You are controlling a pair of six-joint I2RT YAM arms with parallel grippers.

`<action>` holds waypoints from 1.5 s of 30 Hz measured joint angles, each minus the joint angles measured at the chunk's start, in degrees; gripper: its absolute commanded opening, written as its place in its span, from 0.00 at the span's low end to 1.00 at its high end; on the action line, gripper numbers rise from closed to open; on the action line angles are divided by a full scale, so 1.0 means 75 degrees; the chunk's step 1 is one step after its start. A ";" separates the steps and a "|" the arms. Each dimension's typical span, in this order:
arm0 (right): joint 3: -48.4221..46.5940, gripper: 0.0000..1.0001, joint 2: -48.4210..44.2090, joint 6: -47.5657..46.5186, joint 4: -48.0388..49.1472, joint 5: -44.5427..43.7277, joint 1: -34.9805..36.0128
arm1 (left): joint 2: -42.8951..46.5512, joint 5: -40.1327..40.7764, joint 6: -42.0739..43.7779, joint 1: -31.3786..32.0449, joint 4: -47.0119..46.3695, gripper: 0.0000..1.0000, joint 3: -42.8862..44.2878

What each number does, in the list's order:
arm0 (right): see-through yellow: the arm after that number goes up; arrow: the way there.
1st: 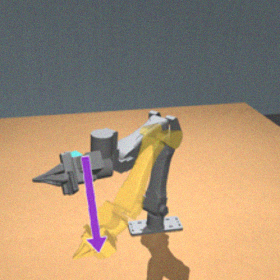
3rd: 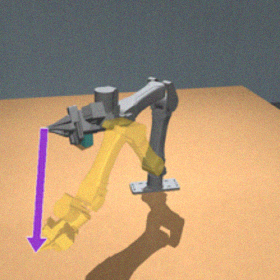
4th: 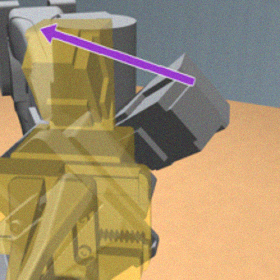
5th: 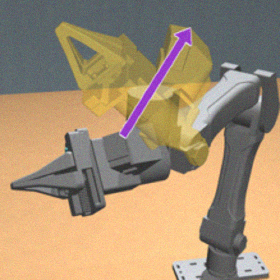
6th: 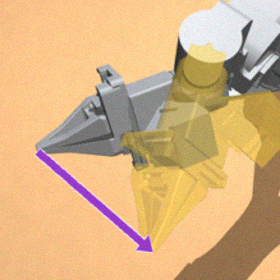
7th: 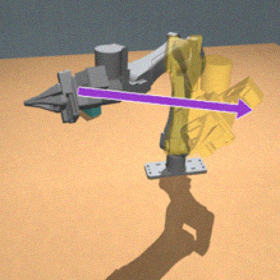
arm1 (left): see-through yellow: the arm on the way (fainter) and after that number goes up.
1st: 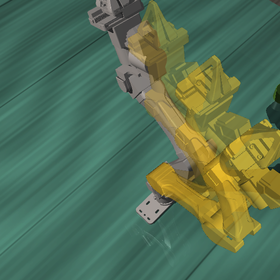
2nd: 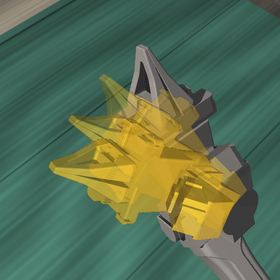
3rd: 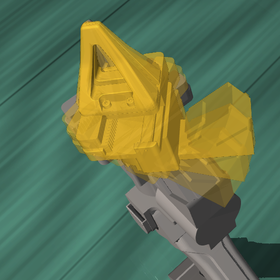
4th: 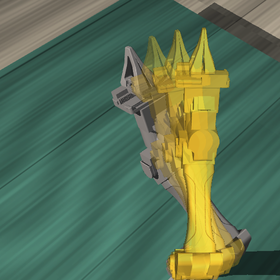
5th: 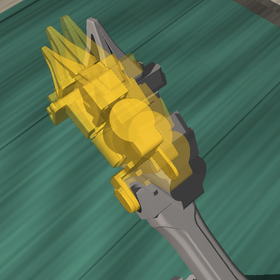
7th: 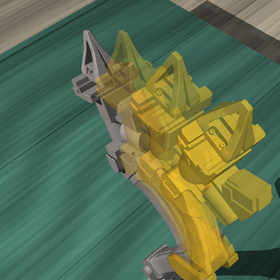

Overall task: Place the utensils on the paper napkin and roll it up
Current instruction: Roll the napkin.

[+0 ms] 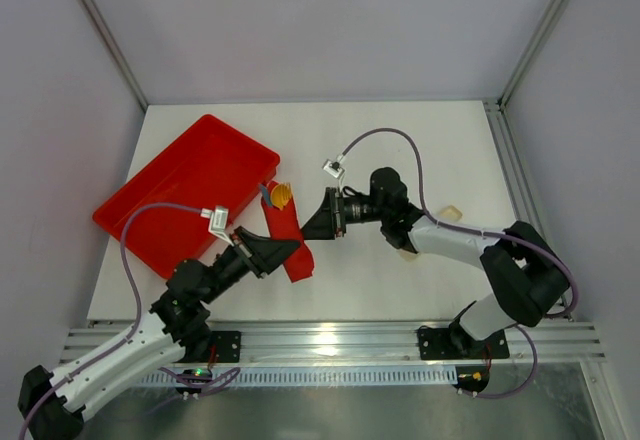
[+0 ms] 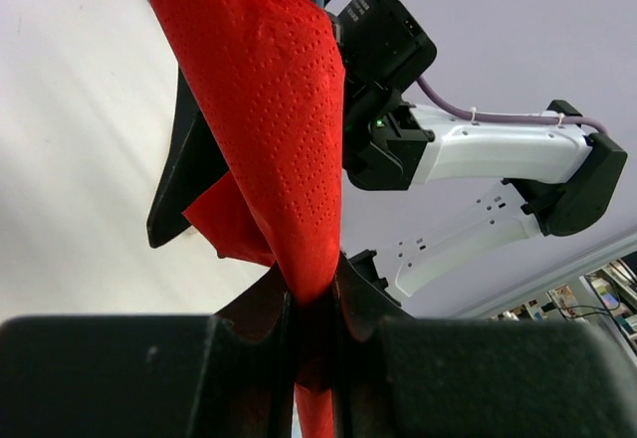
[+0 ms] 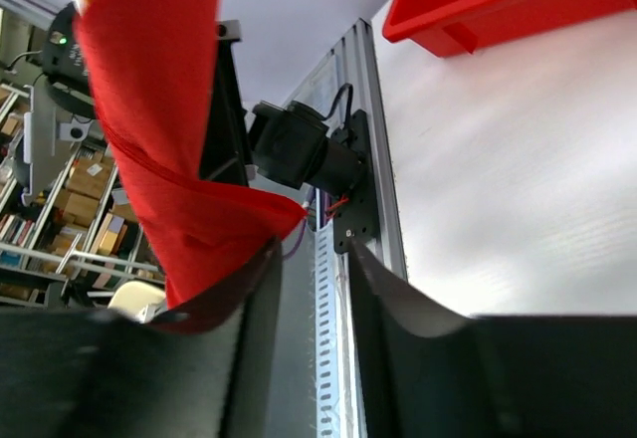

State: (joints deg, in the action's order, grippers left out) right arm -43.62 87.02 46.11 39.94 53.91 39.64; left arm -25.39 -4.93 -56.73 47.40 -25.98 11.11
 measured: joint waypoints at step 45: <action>0.1000 0.14 -0.1725 0.0323 -0.0204 -0.0221 0.0609 | 0.0487 0.0332 0.0417 0.0015 0.1046 0.00 0.0402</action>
State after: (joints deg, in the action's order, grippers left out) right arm -36.12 74.08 48.53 38.41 52.25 44.21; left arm -21.74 -2.44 -53.60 47.51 -18.13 14.13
